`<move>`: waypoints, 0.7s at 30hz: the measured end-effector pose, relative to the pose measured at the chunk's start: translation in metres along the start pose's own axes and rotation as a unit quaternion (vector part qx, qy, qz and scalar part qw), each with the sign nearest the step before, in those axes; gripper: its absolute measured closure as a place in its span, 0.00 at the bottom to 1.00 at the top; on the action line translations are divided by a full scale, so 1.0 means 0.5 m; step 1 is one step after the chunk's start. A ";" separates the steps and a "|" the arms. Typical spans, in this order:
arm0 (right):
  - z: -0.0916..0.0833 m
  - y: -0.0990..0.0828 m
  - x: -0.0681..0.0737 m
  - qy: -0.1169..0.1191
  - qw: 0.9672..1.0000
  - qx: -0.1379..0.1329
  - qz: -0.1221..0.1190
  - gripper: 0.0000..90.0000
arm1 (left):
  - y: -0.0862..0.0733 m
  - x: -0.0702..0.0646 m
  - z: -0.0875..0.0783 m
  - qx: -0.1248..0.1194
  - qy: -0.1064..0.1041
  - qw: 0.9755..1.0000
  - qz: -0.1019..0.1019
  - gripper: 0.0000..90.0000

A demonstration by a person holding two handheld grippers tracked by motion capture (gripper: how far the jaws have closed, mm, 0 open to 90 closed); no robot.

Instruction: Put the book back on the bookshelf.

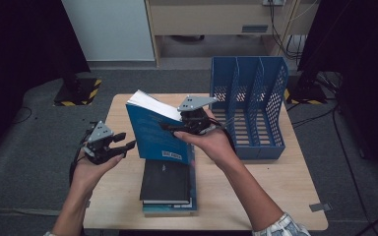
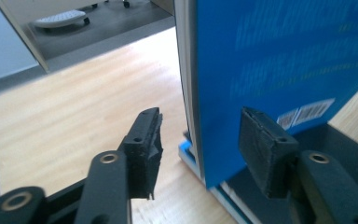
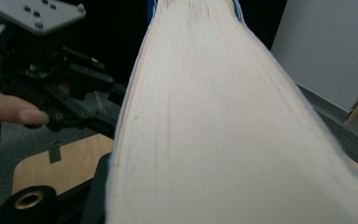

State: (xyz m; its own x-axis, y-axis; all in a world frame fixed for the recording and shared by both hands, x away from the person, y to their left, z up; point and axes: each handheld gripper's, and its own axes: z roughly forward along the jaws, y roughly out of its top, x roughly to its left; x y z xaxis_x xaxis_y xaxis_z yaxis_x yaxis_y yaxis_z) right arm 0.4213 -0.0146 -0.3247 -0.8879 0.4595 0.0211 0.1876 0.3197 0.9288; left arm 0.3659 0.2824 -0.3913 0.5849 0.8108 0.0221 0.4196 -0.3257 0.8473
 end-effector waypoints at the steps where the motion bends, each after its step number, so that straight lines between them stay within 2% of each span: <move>1: 0.000 0.000 0.000 0.001 1.000 0.000 0.000 0.63 | -0.019 0.001 0.001 -0.001 0.003 1.000 -0.010 0.52; 2: 0.000 0.000 0.000 0.002 1.000 -0.001 0.001 0.63 | -0.019 0.001 0.001 -0.001 0.003 1.000 -0.010 0.51; 5: 0.001 -0.001 0.000 0.002 1.000 -0.001 0.001 0.62 | -0.069 0.007 0.008 0.003 0.012 0.999 -0.033 0.47; 7: 0.001 -0.001 0.000 0.003 1.000 -0.002 0.001 0.62 | -0.102 0.017 0.016 0.015 0.024 0.999 -0.047 0.42; 8: 0.000 -0.001 0.000 0.003 1.000 -0.002 0.001 0.63 | -0.127 0.027 0.026 0.035 0.036 0.997 -0.054 0.38; 9: 0.000 -0.001 0.000 0.003 1.000 -0.002 0.001 0.63 | -0.127 0.027 0.026 0.035 0.036 0.997 -0.054 0.36; 10: 0.000 -0.001 0.000 0.002 1.000 -0.002 0.001 0.63 | -0.151 0.035 0.035 0.045 0.039 0.996 -0.070 0.32; 12: 0.000 -0.001 -0.001 0.002 1.000 -0.003 0.004 0.64 | -0.158 0.036 0.038 0.049 0.040 0.995 -0.072 0.28; 13: 0.000 -0.001 -0.001 0.002 1.000 -0.003 0.004 0.64 | -0.167 0.038 0.043 0.059 0.046 0.994 -0.074 0.28; 14: 0.000 -0.001 -0.003 0.000 1.000 -0.003 0.005 0.64 | -0.174 0.041 0.045 0.061 0.049 0.993 -0.083 0.22; 16: 0.000 -0.001 -0.004 0.000 1.000 -0.004 0.008 0.65 | -0.187 0.046 0.048 0.063 0.054 0.992 -0.098 0.19; 20: -0.001 -0.001 -0.007 0.001 1.000 -0.003 0.010 0.66 | -0.198 0.049 0.054 0.072 0.055 0.991 -0.100 0.15; 21: -0.002 -0.001 -0.010 0.002 1.000 -0.003 0.013 0.66 | -0.202 0.054 0.056 0.073 0.053 0.990 -0.105 0.11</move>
State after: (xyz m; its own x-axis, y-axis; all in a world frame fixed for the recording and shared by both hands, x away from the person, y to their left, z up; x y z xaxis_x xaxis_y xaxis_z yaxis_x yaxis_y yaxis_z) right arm 0.4252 -0.0178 -0.3247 -0.8843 0.4645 0.0471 0.2083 0.3022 0.9302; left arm 0.3587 0.3238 -0.4912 0.4020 0.9118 -0.0838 0.6247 -0.2062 0.7531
